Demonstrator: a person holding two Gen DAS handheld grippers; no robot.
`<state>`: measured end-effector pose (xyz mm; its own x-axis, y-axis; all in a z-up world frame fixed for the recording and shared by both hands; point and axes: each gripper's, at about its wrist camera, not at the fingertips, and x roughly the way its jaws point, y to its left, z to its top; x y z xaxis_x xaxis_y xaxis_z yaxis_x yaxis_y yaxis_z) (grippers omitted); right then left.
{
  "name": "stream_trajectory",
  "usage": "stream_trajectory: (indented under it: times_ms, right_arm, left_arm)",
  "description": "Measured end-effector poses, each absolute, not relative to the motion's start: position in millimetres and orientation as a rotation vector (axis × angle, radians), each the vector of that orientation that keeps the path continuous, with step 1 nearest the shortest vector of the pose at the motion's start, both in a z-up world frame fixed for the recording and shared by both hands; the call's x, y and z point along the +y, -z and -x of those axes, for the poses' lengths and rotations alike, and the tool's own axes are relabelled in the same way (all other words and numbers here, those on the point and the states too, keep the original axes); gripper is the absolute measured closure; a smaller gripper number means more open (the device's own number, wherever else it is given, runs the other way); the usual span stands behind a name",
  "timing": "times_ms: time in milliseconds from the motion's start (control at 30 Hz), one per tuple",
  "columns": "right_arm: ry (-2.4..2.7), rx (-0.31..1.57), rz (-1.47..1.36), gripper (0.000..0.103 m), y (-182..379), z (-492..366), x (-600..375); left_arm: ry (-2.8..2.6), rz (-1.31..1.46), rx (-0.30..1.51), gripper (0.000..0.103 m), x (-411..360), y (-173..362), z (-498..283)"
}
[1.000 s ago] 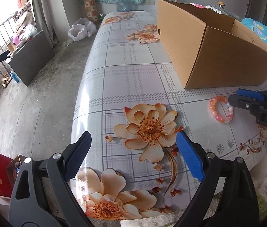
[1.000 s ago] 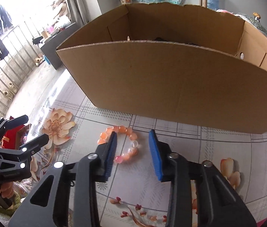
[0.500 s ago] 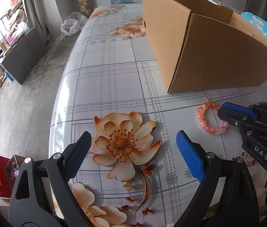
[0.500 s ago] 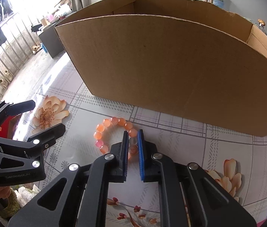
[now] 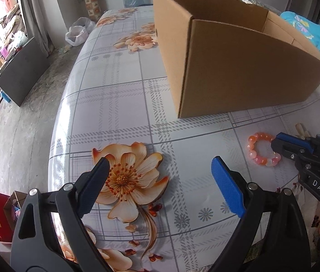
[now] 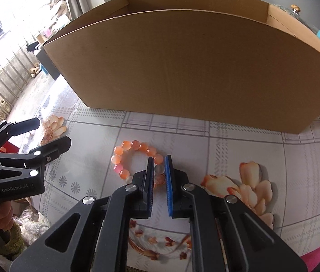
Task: Organize jewelry
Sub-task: 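Close the right tool on the orange bead bracelet while the left tool approaches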
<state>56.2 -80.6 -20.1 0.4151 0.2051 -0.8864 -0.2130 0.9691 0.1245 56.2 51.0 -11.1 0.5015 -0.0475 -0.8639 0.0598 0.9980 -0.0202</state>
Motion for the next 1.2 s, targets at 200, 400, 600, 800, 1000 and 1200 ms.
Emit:
stream_trajectory:
  times_ms: [200, 400, 600, 800, 1000, 1200]
  right_arm:
    - [-0.236, 1.116, -0.061, 0.093, 19.7, -43.8, -114.2]
    - [-0.238, 1.113, -0.120, 0.093, 22.4, -37.7, -136.7]
    - [-0.260, 1.105, -0.153, 0.093, 23.5, -40.8, -151.3]
    - [-0.288, 1.095, -0.163, 0.093, 24.2, -43.2, -153.8]
    - [-0.303, 1.093, -0.166, 0.093, 24.9, -44.1, -155.2]
    - [-0.324, 1.086, -0.164, 0.093, 22.9, -39.8, -161.6]
  left_arm:
    - [0.294, 0.104, 0.988, 0.019, 30.4, 4.5, -54.1]
    - [0.468, 0.085, 0.994, 0.050, -11.1, 7.0, -57.8]
    - [0.483, -0.052, 1.030, 0.074, -47.5, 15.9, -62.8]
    - [0.510, -0.111, 1.069, 0.085, -67.3, 22.9, -68.7]
    - [0.494, -0.174, 1.047, 0.089, -79.9, 25.4, -69.0]
    - [0.499, -0.225, 1.030, 0.095, -90.2, 25.8, -69.5]
